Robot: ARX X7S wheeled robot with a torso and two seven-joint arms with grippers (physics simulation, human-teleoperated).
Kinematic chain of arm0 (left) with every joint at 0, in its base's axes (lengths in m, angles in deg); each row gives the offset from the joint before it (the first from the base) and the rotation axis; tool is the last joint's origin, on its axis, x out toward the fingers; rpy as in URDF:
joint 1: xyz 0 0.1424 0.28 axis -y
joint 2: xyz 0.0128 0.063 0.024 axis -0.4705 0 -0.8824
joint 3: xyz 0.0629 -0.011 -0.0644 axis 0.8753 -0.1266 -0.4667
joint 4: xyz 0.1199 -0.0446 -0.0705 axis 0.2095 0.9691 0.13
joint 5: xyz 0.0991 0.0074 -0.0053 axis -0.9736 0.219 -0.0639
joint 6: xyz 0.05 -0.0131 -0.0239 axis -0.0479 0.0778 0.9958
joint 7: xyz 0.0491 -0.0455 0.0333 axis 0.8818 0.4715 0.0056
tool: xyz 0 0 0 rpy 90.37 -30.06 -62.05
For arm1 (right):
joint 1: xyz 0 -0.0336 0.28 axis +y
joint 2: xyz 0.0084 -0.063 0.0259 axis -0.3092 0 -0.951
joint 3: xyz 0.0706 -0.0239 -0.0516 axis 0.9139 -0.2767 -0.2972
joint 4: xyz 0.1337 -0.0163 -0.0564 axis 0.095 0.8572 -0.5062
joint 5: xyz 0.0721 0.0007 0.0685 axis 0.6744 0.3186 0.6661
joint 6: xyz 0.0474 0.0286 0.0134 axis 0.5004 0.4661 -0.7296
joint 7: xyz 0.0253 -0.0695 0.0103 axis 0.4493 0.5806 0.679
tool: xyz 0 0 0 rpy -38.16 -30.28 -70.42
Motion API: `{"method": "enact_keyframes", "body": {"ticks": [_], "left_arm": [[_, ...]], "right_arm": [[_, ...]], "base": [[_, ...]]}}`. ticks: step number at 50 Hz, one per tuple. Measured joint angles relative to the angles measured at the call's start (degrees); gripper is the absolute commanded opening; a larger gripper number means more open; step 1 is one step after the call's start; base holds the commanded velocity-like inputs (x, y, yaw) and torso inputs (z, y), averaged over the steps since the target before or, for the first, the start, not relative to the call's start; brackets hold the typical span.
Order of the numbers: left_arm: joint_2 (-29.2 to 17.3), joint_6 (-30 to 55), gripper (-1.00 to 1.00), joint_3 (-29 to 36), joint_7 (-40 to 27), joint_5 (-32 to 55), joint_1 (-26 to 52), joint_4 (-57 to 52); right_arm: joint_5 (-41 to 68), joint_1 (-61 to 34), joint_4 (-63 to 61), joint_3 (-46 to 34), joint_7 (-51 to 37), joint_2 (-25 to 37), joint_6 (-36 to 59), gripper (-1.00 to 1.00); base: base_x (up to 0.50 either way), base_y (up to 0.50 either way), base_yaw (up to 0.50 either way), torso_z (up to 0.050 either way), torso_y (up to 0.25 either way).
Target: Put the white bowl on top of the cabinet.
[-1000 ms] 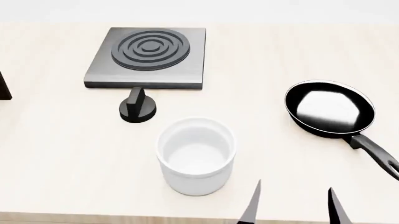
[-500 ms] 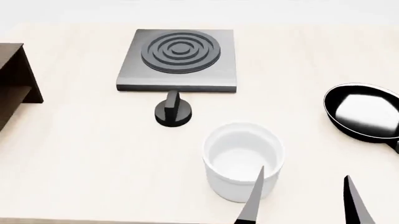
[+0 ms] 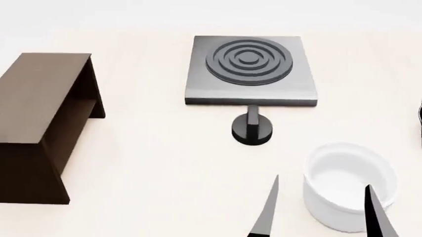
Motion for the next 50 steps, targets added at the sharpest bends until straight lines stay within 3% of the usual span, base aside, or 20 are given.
{"method": "enact_keyframes", "body": {"ticks": [23,44,50], "left_arm": [[-0.8,-0.6,1.00,0.6,-0.9,0.6,-0.6,0.3],[-1.2,-1.3,1.00,1.1,-1.5,1.2,-1.0,0.8],[-1.4,-1.5,1.00,1.2,-1.6,1.4,-1.1,1.0]], "right_arm": [[1.4,-0.1,0.1,-0.6,-1.6,1.4,-0.4,1.00],[3.8,-0.3,0.6,-0.5,-2.8,2.3,-1.1,1.00],[5.0,-0.4,0.7,-0.3,-3.0,2.4,-1.2,1.00]], "base": [[0.10,0.49,0.00,0.000,0.000],[0.11,0.00,0.00,0.000,0.000],[0.00,-0.35,0.00,0.000,0.000]]}}
